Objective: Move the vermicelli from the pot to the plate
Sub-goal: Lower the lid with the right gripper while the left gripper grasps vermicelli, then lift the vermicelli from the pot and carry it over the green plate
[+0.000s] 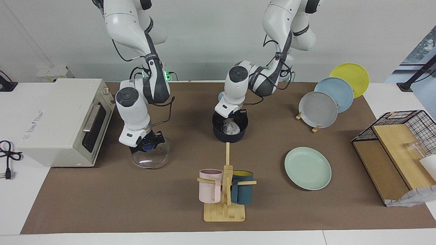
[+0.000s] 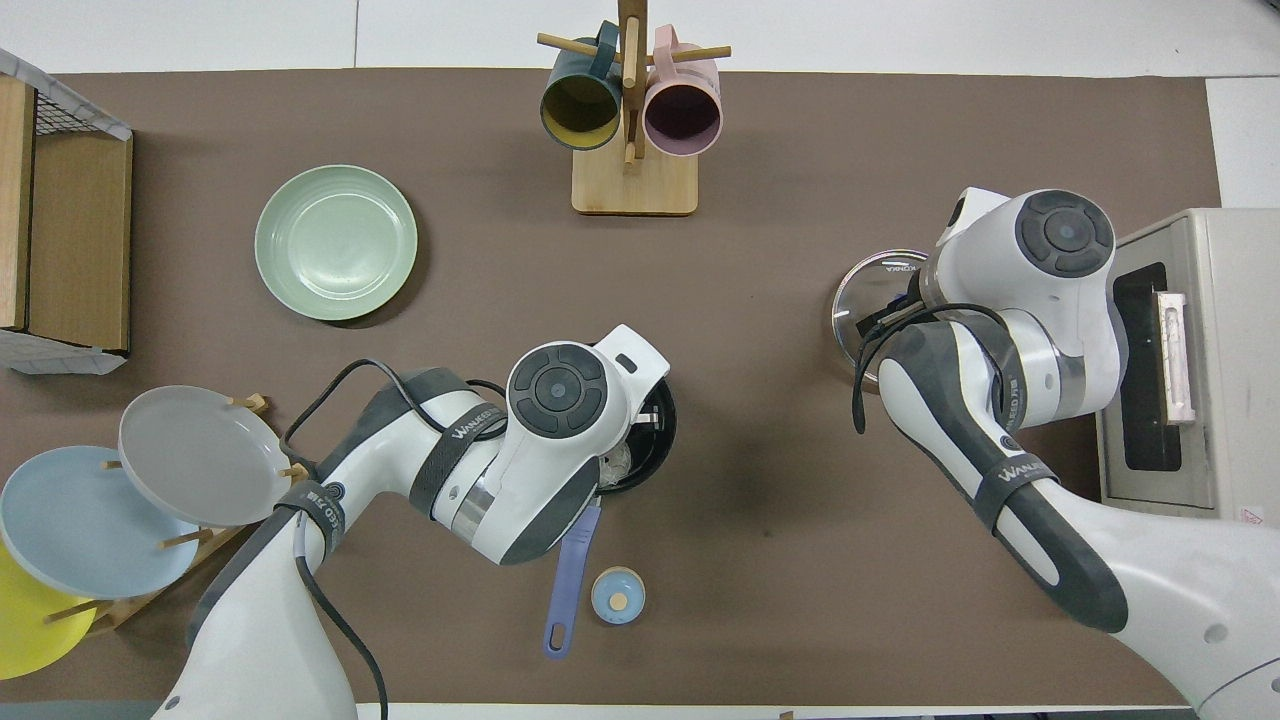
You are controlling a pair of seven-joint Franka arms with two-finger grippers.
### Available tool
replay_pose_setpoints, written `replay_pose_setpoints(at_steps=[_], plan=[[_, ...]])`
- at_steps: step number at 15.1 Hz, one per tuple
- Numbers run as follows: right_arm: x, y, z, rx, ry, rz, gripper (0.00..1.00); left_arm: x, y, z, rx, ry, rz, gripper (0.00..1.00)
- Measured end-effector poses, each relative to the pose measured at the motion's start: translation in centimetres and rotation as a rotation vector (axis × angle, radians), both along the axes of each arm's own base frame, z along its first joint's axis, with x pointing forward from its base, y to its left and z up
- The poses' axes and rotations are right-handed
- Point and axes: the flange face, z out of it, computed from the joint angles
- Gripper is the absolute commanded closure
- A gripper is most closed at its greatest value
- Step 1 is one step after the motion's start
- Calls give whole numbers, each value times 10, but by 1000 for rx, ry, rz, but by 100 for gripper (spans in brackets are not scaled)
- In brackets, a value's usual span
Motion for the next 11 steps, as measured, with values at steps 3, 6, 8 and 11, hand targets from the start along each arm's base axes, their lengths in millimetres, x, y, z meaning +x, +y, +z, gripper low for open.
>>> replay_pose_setpoints(at_steps=[3, 6, 8, 11], plan=[[-1, -12, -4, -1, 10, -20, 25, 7, 2, 9, -9, -14, -1, 100], [-2, -15, -5, -1, 11, -25, 0, 16, 5, 40, -1, -6, 7, 100], [-1, -14, -2, 0, 5, -23, 0, 24, 12, 82, 8, 16, 24, 100], [4, -12, 26, -1, -4, -22, 0, 59, 59, 171, 3, 37, 60, 100]])
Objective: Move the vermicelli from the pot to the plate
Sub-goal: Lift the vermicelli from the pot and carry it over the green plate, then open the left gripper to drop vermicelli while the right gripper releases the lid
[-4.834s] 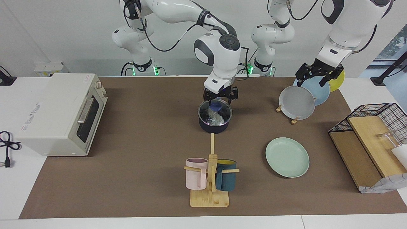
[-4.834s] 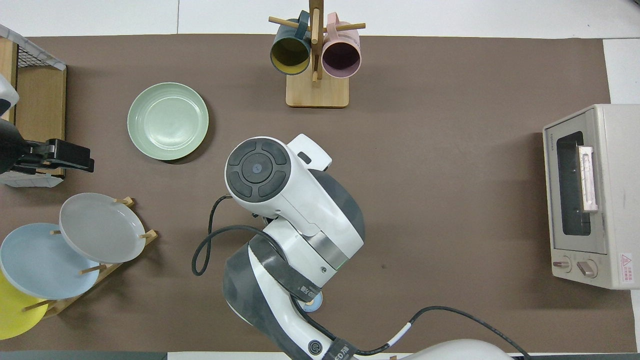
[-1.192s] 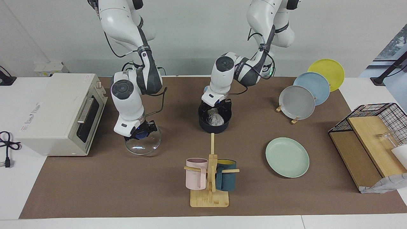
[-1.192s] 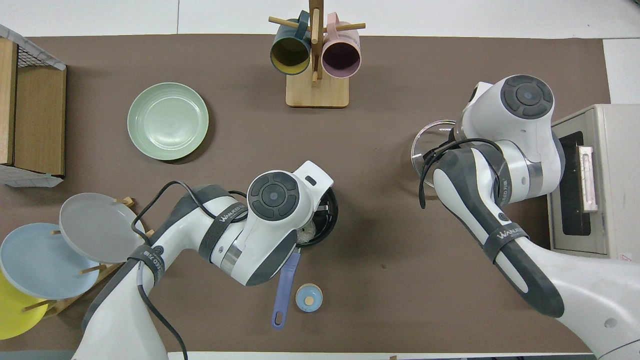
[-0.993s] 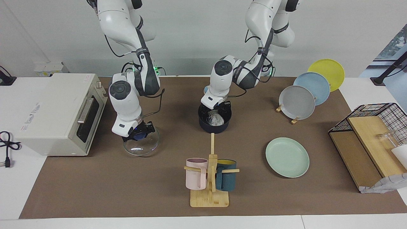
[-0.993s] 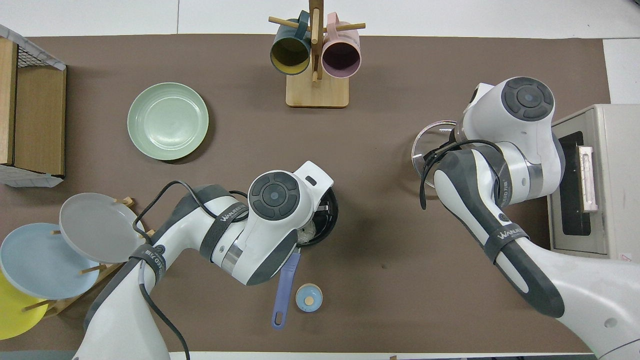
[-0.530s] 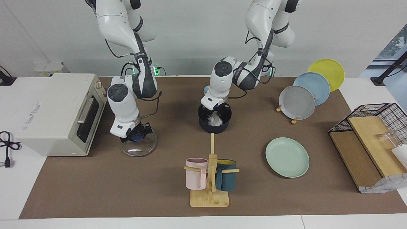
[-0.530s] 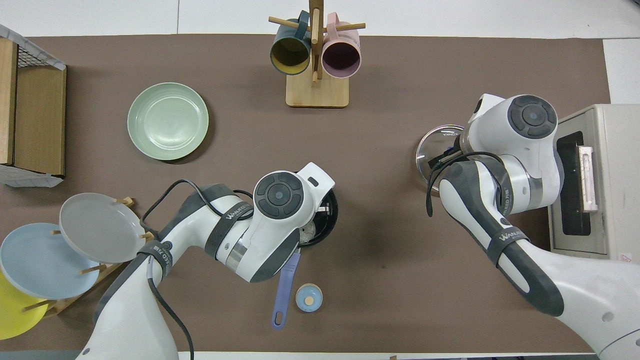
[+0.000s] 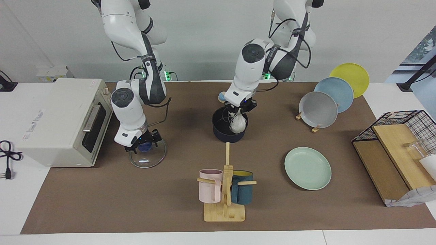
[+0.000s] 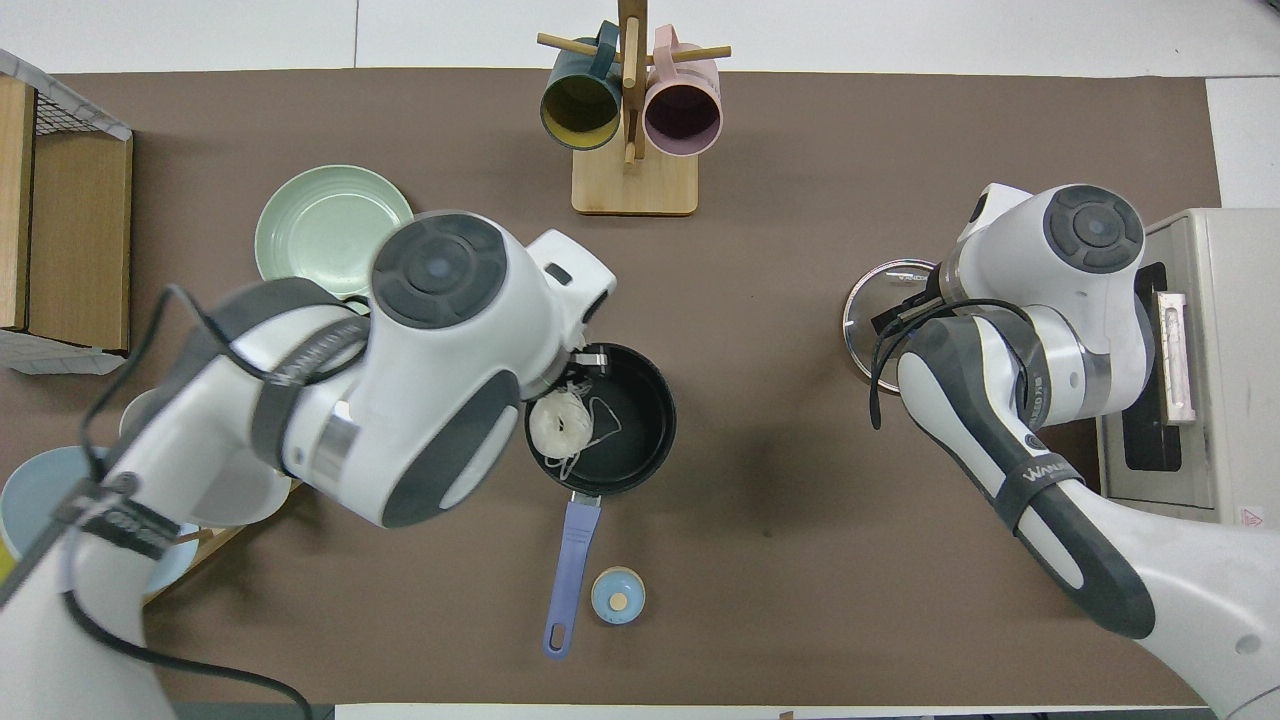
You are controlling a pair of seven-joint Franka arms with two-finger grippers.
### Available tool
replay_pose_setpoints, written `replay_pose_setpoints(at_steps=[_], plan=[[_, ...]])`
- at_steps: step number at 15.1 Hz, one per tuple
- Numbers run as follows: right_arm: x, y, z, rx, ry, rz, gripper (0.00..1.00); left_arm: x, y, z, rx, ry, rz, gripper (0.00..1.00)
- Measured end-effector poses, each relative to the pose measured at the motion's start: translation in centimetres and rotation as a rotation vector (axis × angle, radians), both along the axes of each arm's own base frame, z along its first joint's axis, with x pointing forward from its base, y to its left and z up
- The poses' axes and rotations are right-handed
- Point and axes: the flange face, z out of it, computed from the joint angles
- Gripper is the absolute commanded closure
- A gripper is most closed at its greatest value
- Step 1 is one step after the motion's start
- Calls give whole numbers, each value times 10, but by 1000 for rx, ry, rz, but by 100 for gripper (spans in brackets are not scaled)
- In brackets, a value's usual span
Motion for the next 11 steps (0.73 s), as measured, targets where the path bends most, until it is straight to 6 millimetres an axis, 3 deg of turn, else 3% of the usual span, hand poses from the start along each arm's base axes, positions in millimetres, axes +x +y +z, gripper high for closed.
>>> replay_pose_setpoints(at_steps=[2, 4, 6, 8, 11], plan=[[2, 1, 40, -7, 26, -4, 0, 37, 62, 49, -28, -6, 23, 100], [3, 0, 89, -14, 51, -11, 0, 74, 135, 57, -64, -9, 49, 100], [-2, -3, 132, -22, 84, -21, 0, 104, 197, 37, -84, -8, 39, 100], [-8, -7, 168, -27, 107, -31, 0, 134, 238, 3, -94, -34, 30, 100], [-23, -12, 221, -30, 127, -45, 0, 167, 264, -59, -87, -69, 10, 100]])
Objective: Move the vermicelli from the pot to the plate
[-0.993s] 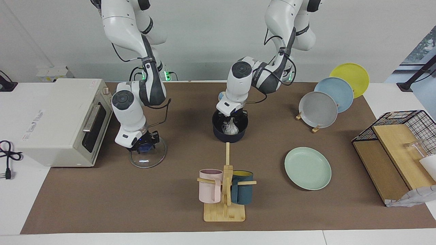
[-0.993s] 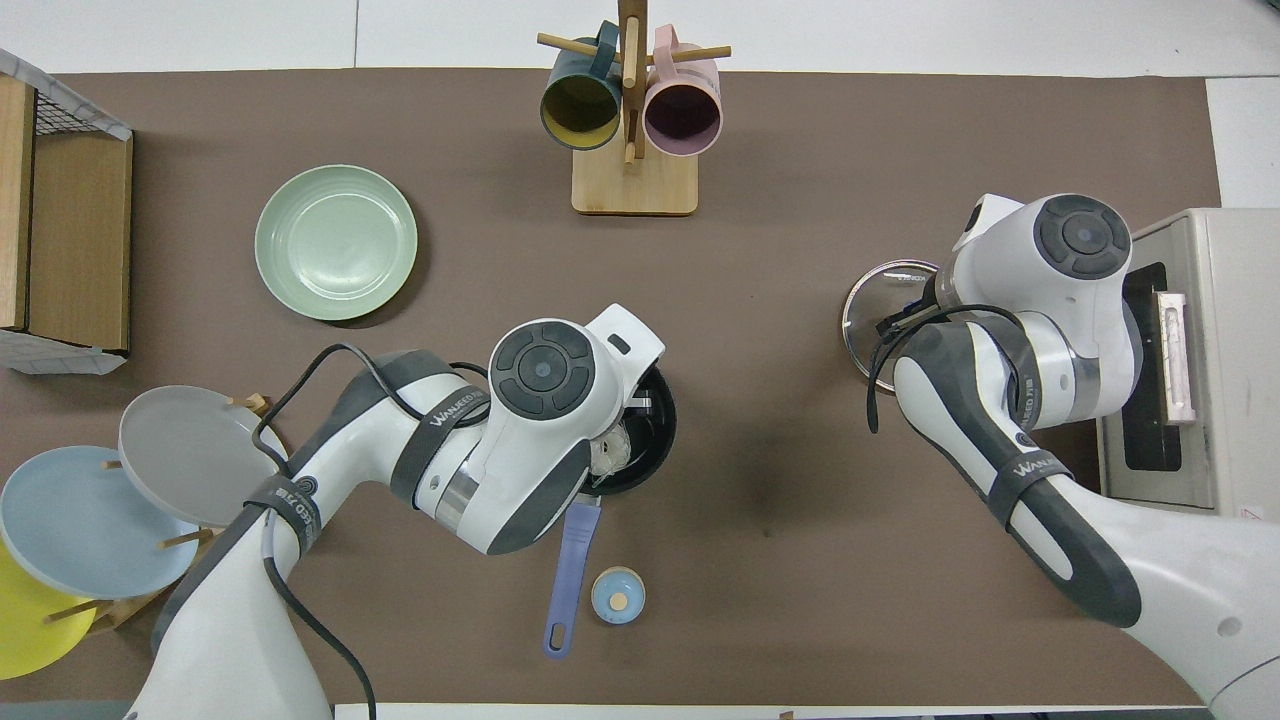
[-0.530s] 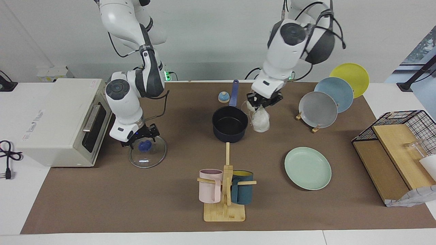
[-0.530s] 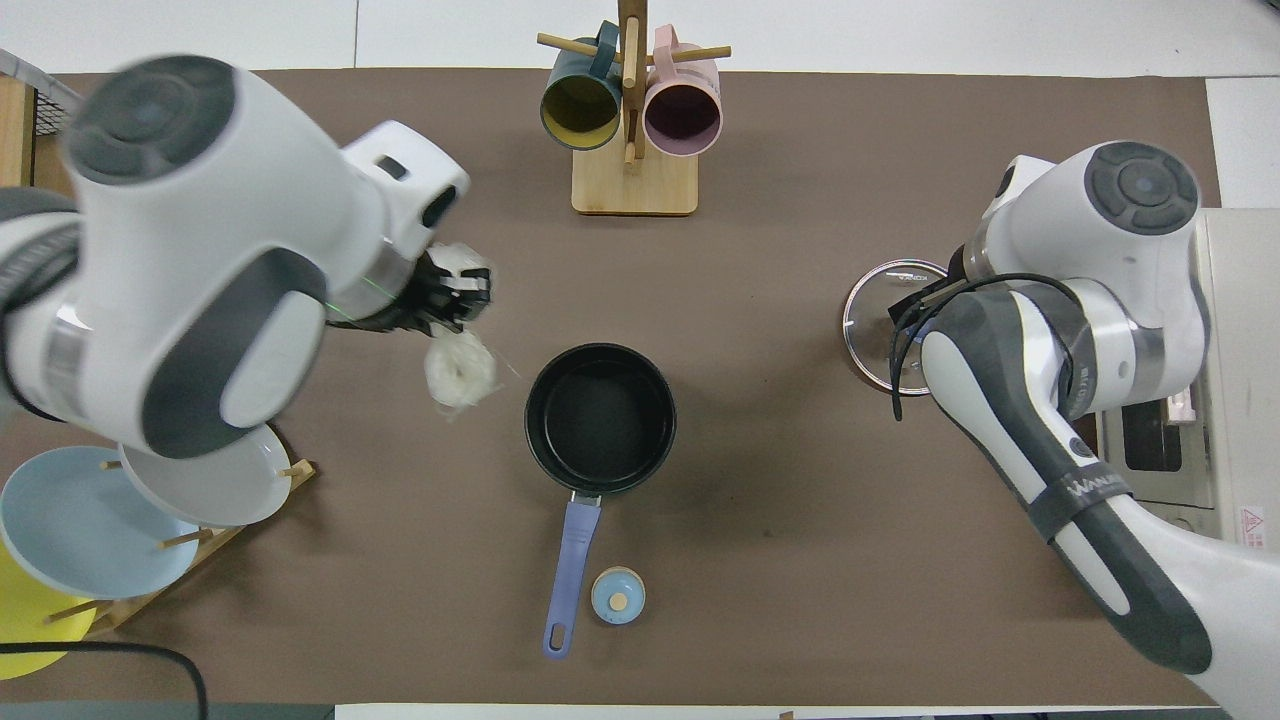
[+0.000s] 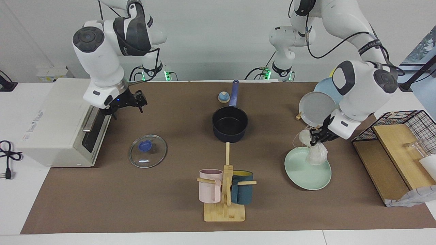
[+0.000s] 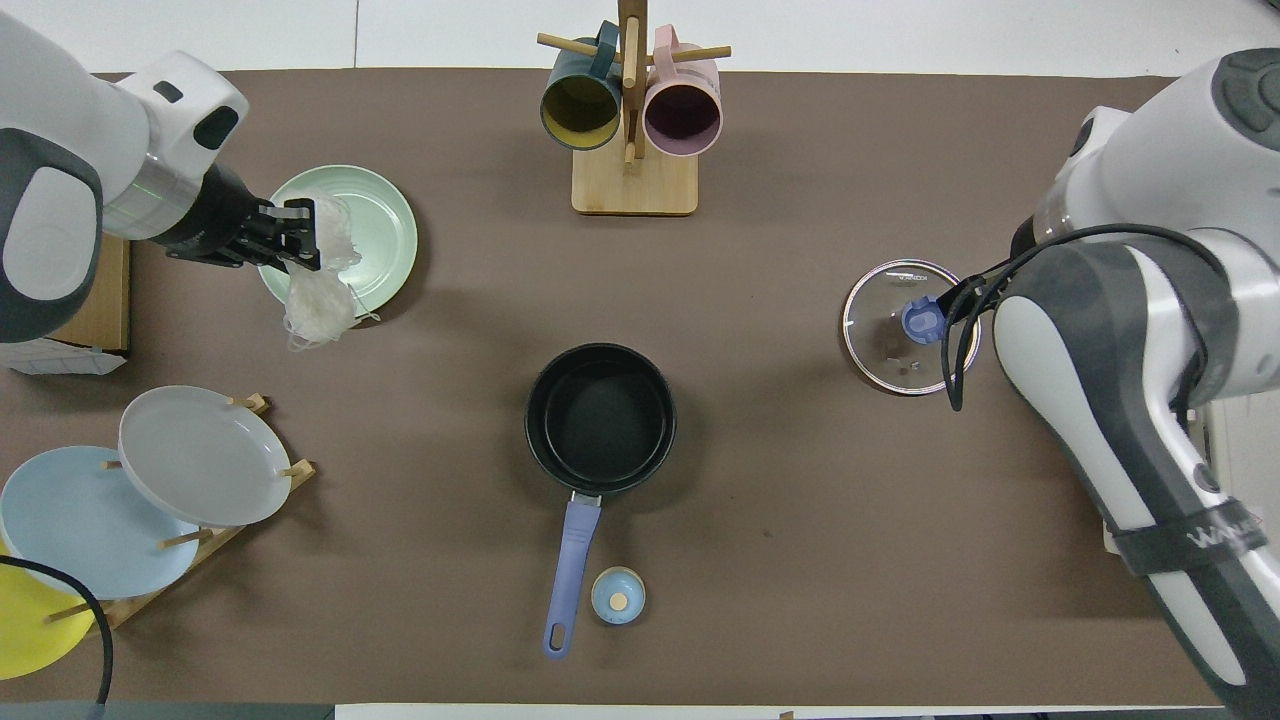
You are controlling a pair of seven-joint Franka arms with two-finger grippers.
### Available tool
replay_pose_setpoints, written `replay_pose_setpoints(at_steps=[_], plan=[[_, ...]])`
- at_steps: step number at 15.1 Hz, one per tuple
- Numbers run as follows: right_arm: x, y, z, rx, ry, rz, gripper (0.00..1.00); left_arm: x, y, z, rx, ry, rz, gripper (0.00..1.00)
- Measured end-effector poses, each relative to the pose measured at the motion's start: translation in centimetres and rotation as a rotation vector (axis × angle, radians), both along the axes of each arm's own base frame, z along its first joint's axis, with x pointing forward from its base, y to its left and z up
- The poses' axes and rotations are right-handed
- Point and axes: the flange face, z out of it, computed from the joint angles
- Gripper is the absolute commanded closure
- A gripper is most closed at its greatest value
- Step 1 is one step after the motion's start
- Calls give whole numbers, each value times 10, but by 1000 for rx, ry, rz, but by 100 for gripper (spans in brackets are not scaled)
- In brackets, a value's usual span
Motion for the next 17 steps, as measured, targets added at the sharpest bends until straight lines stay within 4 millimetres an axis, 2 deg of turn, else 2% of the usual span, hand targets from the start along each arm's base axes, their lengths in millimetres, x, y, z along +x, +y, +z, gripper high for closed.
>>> replay_pose_setpoints(at_steps=[2, 5, 10, 11, 14, 15, 17], plan=[[-13, -4, 27, -1, 3, -9, 0, 11, 2, -36, 13, 3, -10, 100], [-24, -14, 37, -3, 25, -26, 0, 12, -3, -77, 15, 6, -46, 100], [-24, -53, 22, -4, 51, -96, 0, 12, -1, -91, 17, -34, -80, 100], [-23, -54, 23, -4, 43, -98, 0, 11, -1, -94, 17, -40, -90, 1], [-24, -54, 23, -4, 44, -99, 0, 12, 0, -92, 18, -51, -101, 0], [-25, -54, 22, -4, 46, -103, 0, 13, 1, -86, 18, -61, -99, 0], [-28, -58, 22, -5, 48, -111, 0, 12, 3, -57, 18, -79, -81, 0]])
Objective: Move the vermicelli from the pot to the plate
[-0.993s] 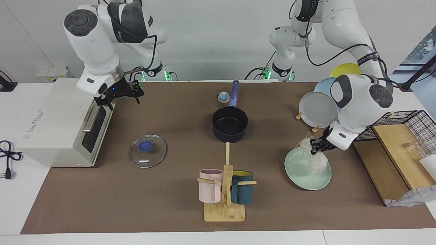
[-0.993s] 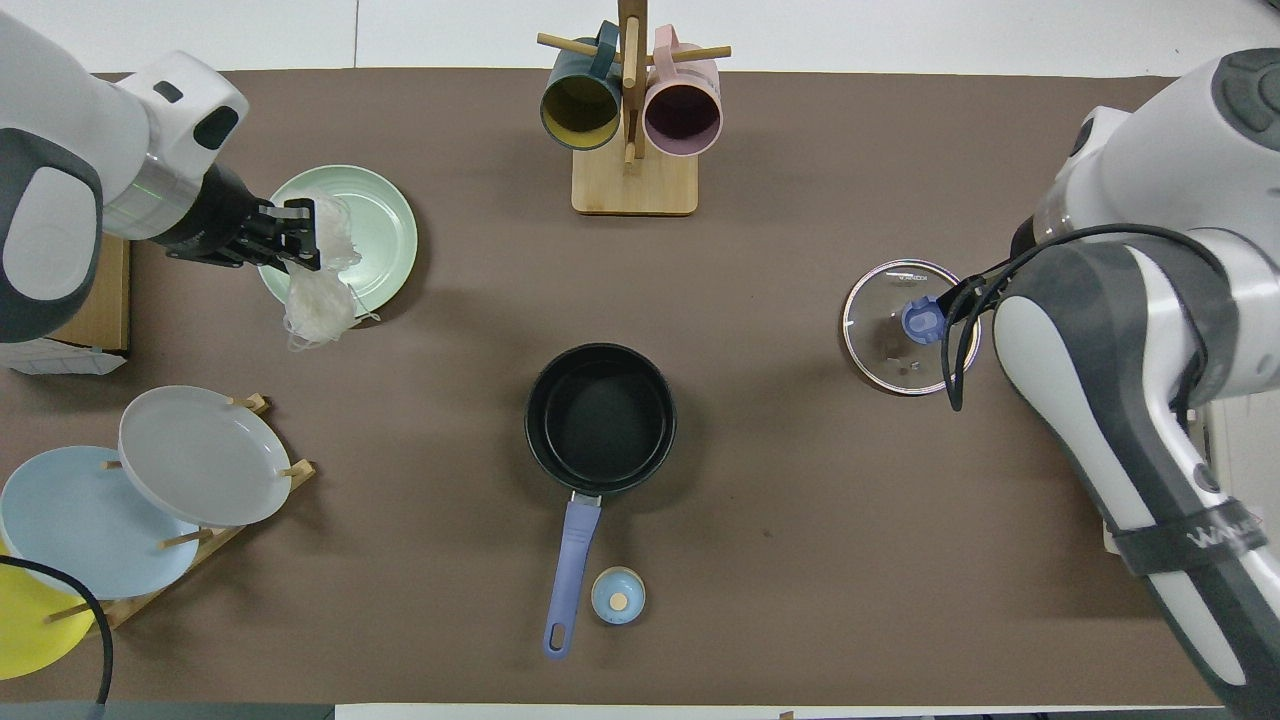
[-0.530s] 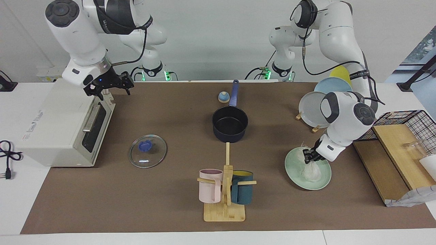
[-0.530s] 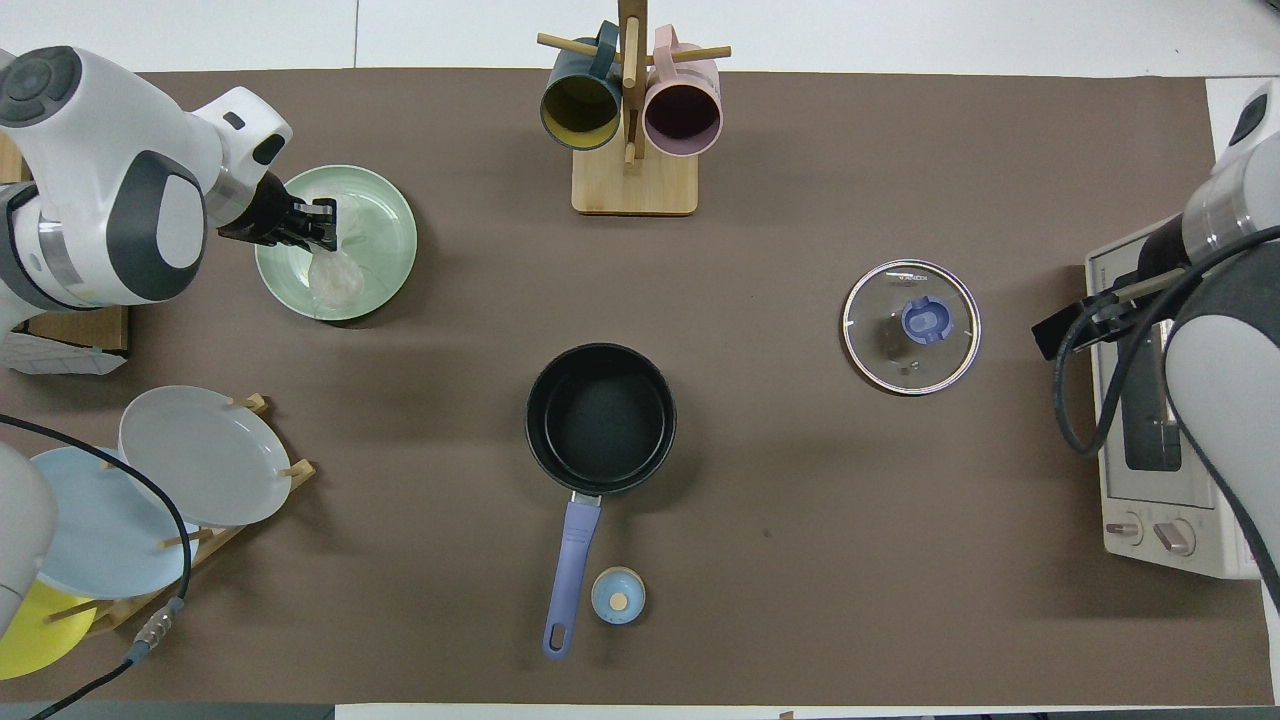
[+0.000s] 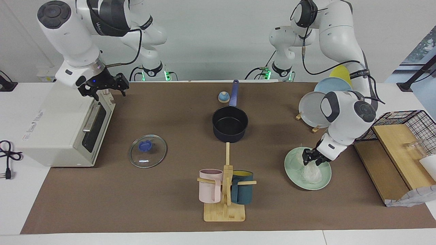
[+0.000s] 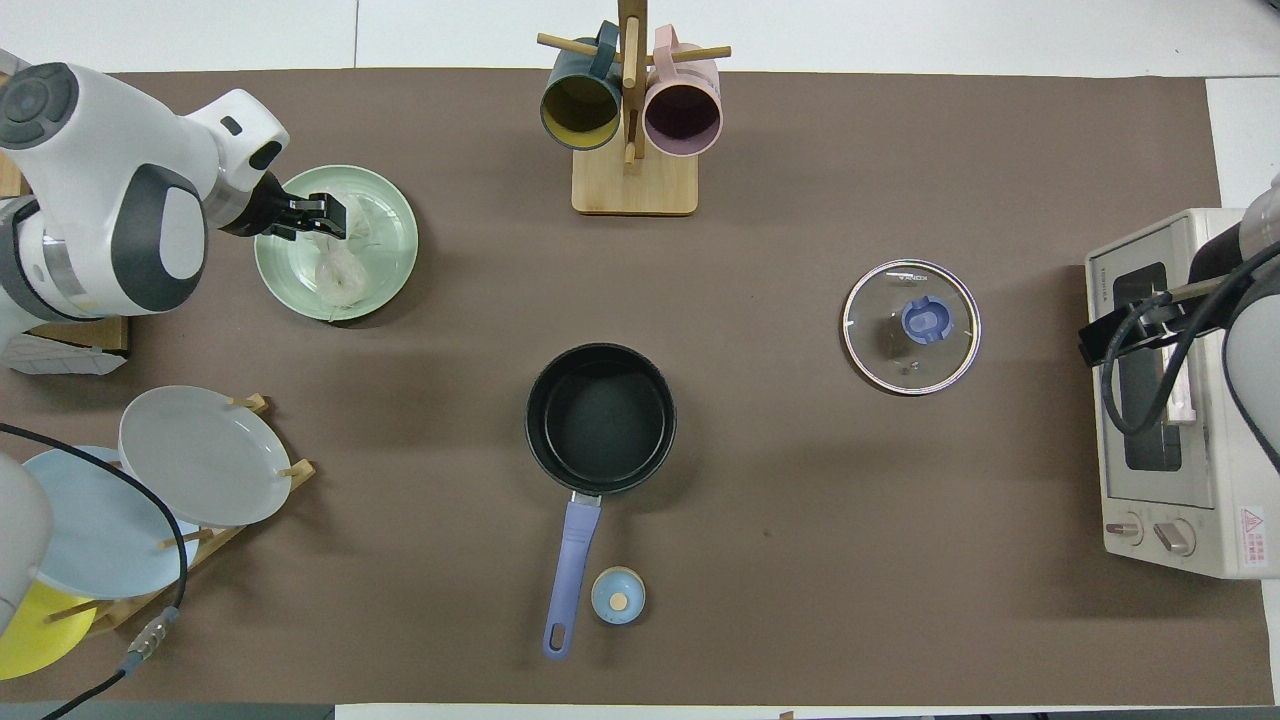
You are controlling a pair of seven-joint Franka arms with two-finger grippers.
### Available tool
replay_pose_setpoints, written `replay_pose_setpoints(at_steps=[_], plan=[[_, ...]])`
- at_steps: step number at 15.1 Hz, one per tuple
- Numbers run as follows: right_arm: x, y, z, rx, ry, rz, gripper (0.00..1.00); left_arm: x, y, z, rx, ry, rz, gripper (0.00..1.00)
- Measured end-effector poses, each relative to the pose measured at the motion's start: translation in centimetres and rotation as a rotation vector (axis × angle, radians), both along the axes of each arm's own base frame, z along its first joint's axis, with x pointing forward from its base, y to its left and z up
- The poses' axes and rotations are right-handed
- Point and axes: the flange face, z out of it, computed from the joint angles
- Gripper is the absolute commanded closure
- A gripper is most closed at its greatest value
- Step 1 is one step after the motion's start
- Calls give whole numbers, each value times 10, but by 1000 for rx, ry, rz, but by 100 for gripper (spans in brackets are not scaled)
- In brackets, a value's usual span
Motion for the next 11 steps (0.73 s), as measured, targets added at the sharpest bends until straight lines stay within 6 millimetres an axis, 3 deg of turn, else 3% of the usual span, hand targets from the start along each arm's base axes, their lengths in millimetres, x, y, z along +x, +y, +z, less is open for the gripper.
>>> replay_pose_setpoints(at_steps=[3, 7, 9, 11], plan=[[-6, -7, 1, 0, 1, -13, 0, -22, 10, 81, 2, 15, 62, 0], [-5, -16, 5, -1, -29, -35, 0, -81, 21, 192, 10, 35, 69, 0], [-5, -20, 6, -1, -32, -45, 0, -109, 26, 224, 49, 48, 61, 0], [-5, -19, 6, -1, -32, -43, 0, -127, 28, 232, 70, 66, 58, 0]])
